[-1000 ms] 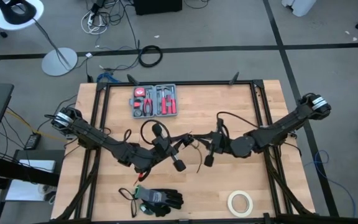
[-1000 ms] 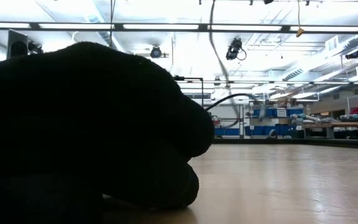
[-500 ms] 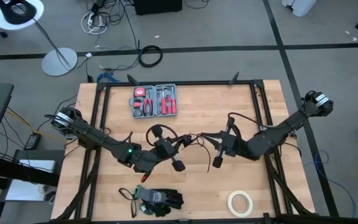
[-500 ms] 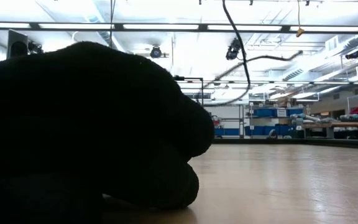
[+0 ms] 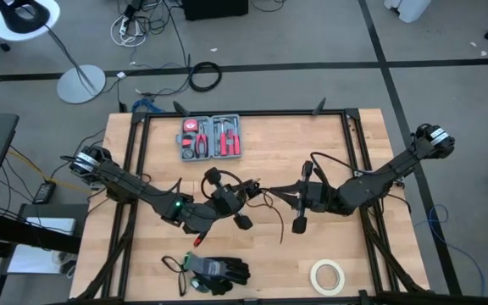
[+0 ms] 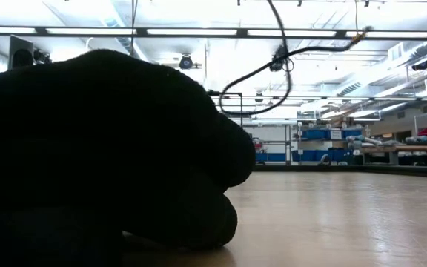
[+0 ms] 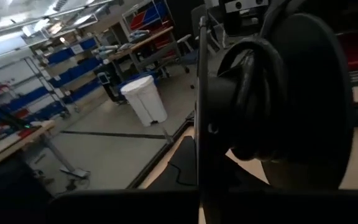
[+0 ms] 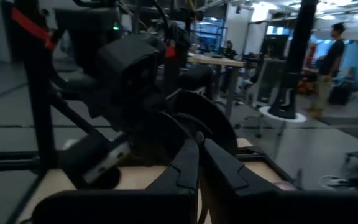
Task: Coil cords
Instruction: Coil the black wire cable into the black spool
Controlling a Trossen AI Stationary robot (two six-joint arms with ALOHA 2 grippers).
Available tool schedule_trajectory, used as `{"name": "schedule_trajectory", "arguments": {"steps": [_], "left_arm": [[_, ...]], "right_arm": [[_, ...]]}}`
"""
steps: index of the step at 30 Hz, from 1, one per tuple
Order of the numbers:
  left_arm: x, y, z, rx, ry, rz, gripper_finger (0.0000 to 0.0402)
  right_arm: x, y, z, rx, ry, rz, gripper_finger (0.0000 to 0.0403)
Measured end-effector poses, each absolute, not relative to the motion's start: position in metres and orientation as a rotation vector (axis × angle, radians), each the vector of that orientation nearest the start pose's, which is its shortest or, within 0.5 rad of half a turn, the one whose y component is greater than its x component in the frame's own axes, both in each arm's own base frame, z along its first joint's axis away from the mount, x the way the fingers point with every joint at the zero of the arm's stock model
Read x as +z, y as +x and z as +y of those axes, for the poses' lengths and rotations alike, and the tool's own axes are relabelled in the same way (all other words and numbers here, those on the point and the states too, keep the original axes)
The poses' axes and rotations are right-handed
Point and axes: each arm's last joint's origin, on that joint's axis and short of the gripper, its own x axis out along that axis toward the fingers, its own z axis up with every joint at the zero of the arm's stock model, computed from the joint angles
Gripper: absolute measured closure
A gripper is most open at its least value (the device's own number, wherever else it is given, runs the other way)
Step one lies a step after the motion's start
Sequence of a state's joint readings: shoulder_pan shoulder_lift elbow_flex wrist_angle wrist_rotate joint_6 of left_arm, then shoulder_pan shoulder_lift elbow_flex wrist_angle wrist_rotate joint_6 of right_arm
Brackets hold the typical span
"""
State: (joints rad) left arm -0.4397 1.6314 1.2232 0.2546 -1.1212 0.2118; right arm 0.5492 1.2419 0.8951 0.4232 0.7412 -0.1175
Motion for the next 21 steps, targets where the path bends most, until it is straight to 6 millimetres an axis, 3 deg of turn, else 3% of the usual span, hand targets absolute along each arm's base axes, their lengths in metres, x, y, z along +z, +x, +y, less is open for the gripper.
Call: {"name": "schedule_trajectory", "arguments": {"steps": [8,21], "left_arm": [[0.313,0.34,-0.128,0.743,0.459,0.244,0.0402],[0.314,0.338,-0.125,0.836,0.699,0.371,0.0402]], "right_arm": [[0.324,0.262,0.12,-0.119,0.033,-0.052,0.039],[0.306,0.29,0.115,-0.094,0.048,-0.078,0.0385]]}}
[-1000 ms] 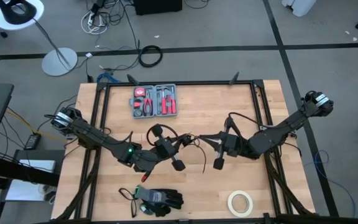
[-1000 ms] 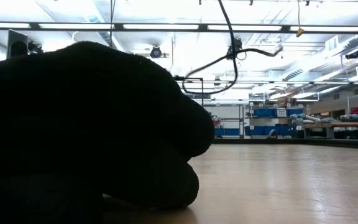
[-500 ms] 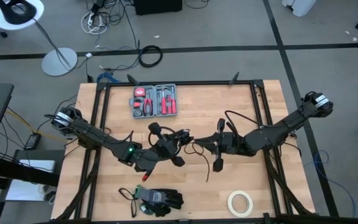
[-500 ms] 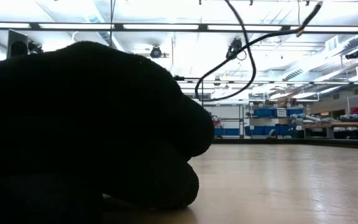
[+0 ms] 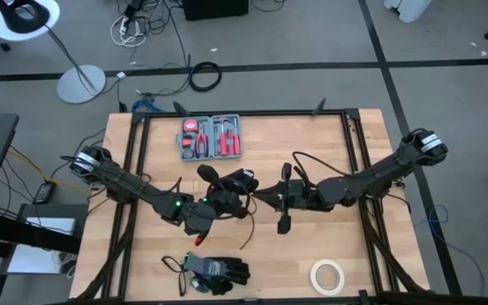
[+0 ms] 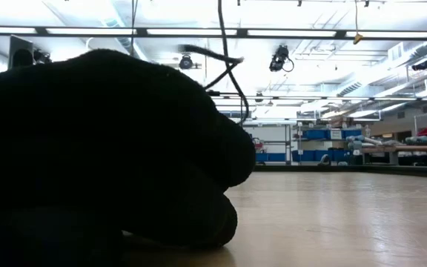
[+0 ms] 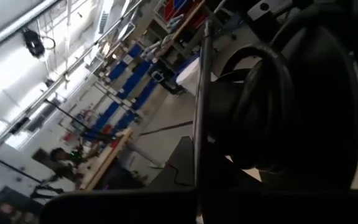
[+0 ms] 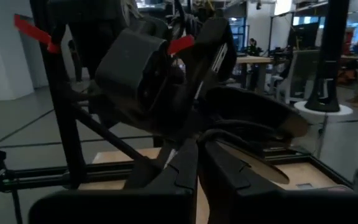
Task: Coil cords
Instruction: Coil the black wire cable into the black spool
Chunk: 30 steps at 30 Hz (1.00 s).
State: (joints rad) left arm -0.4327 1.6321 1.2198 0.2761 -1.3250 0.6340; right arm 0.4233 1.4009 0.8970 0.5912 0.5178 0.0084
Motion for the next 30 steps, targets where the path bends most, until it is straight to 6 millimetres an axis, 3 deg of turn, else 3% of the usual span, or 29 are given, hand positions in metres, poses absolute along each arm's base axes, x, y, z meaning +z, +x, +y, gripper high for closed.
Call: {"name": "schedule_trajectory", "arguments": {"steps": [5,13,24,30], "left_arm": [[0.311,0.34,-0.125,0.85,0.724,0.387,0.0402],[0.311,0.343,-0.121,0.822,0.607,0.32,0.0402],[0.316,0.345,-0.12,0.803,0.553,0.269,0.0402],[0.317,0.346,-0.119,0.807,0.549,0.264,0.0402]], "right_arm": [[0.302,0.296,0.111,-0.067,0.042,-0.077,0.0385],[0.298,0.299,0.11,-0.039,-0.004,-0.054,0.0379],[0.297,0.298,0.113,-0.02,-0.028,-0.052,0.0315],[0.295,0.297,0.116,-0.018,-0.03,-0.032,0.0319]]}}
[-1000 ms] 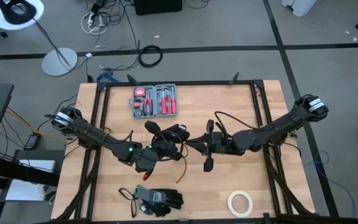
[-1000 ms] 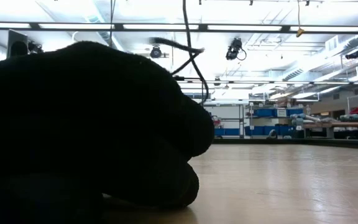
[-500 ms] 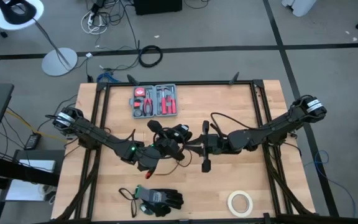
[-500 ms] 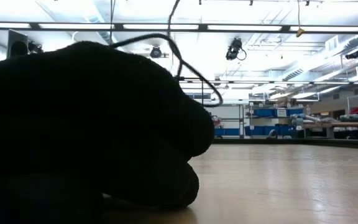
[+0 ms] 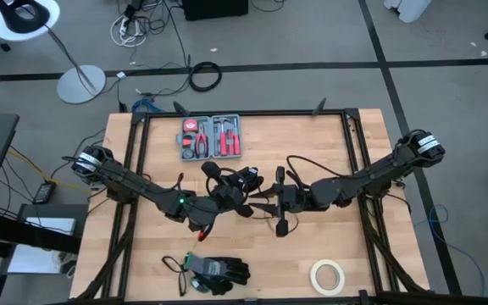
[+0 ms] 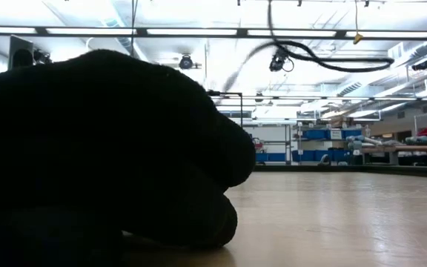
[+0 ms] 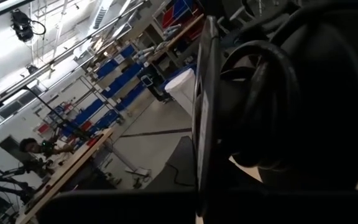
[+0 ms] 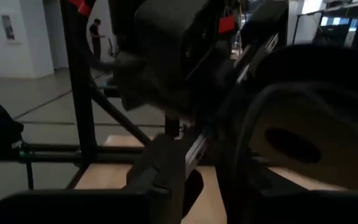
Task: Coil cords
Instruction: Coil the black wire cable into the black spool
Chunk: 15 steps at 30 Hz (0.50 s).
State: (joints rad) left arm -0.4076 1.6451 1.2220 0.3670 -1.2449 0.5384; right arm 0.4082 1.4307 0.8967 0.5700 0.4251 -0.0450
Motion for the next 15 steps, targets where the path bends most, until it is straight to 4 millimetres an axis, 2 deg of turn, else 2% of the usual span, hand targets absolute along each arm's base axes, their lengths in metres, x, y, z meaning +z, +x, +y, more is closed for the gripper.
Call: {"name": "schedule_trajectory", "arguments": {"steps": [9,15], "left_arm": [[0.317,0.346,-0.118,0.82,0.553,0.268,0.0402],[0.317,0.347,-0.113,0.833,0.552,0.272,0.0402]], "right_arm": [[0.28,0.286,0.134,-0.106,-0.06,0.135,0.0323],[0.301,0.287,0.142,-0.141,-0.132,0.197,0.0323]]}}
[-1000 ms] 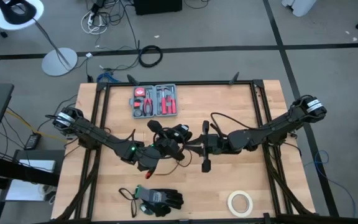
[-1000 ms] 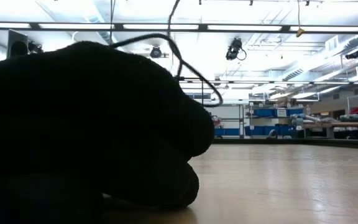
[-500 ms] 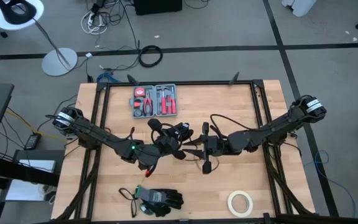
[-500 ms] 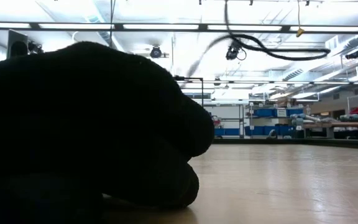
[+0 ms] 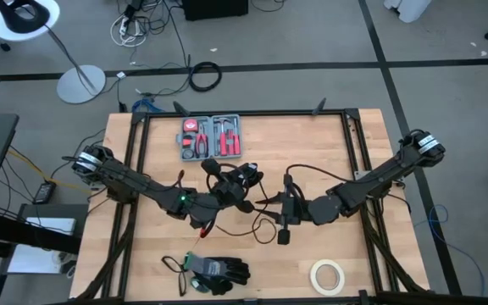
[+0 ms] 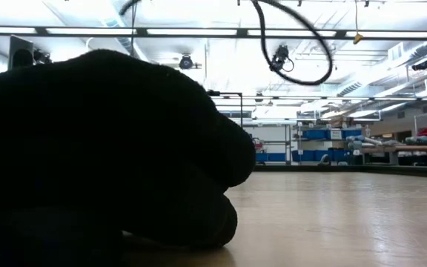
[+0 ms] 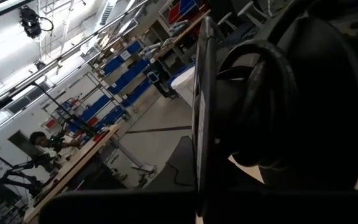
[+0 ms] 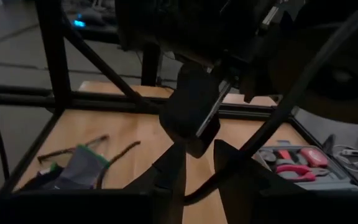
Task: Coil cords
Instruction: Coil the black wire cable into the black spool
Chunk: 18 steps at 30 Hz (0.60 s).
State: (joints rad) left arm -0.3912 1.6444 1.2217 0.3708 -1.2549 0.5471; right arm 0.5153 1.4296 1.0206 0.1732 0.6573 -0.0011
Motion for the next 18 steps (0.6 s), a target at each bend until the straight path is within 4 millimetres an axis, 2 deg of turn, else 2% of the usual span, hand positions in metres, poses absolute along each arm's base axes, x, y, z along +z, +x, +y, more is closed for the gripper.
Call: {"name": "schedule_trajectory", "arguments": {"steps": [18], "left_arm": [[0.317,0.345,-0.118,0.818,0.551,0.266,0.0402]], "right_arm": [[0.337,0.283,0.145,-0.166,-0.175,0.316,0.0325]]}}
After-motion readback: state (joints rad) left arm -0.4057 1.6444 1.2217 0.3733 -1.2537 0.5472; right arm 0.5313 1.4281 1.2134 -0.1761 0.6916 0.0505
